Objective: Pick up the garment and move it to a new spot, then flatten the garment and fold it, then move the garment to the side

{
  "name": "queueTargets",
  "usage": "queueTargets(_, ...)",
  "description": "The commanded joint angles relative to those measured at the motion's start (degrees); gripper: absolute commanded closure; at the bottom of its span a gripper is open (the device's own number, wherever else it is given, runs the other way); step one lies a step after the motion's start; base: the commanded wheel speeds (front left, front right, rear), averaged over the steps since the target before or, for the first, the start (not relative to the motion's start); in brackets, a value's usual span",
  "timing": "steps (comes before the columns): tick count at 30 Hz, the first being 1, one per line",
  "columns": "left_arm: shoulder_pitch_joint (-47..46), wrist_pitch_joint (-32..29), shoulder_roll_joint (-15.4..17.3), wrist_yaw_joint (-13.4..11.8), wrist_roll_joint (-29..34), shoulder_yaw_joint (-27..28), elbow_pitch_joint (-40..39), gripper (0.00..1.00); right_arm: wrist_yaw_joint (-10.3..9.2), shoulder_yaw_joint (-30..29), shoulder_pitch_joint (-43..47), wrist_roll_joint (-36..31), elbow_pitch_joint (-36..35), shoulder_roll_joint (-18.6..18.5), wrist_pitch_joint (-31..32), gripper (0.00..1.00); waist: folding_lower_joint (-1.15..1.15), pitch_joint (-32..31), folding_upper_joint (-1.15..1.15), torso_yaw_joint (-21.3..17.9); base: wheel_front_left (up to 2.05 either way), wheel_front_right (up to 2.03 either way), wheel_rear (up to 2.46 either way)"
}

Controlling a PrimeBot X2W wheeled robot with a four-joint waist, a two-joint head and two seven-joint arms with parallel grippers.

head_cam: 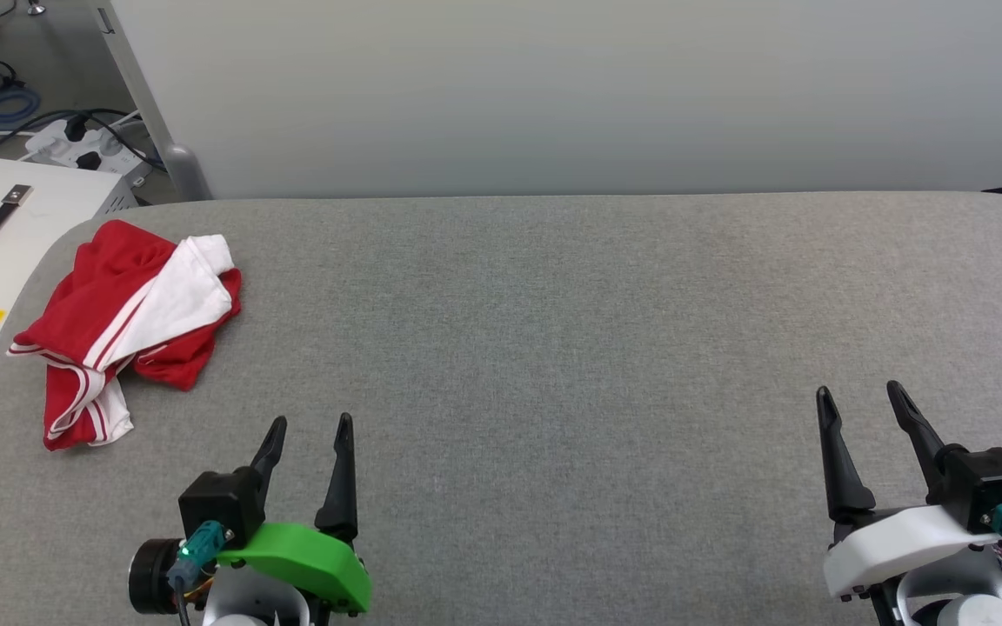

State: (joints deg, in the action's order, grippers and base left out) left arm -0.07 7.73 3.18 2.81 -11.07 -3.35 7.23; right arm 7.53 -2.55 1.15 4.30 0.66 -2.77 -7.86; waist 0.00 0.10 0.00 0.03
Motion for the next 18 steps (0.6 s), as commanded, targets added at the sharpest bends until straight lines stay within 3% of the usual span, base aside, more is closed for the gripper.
queueTargets(1,-0.25,0.70,-0.17,0.44,-0.80,-0.15,0.56,0.00,-0.02,-0.10,0.60,-0.06,0.22,-0.07,-0.66,0.00,0.00,0.03,0.00,0.01,0.00,0.00,0.00)
queueTargets(18,-0.70,2.96,-0.21,1.14,-3.66,-0.79,2.32,0.00,-0.03,-0.07,1.01,0.93,-0.01,-0.08,-2.89,0.00,0.00,0.08,0.00,1.64,0.00,0.00,0.00)
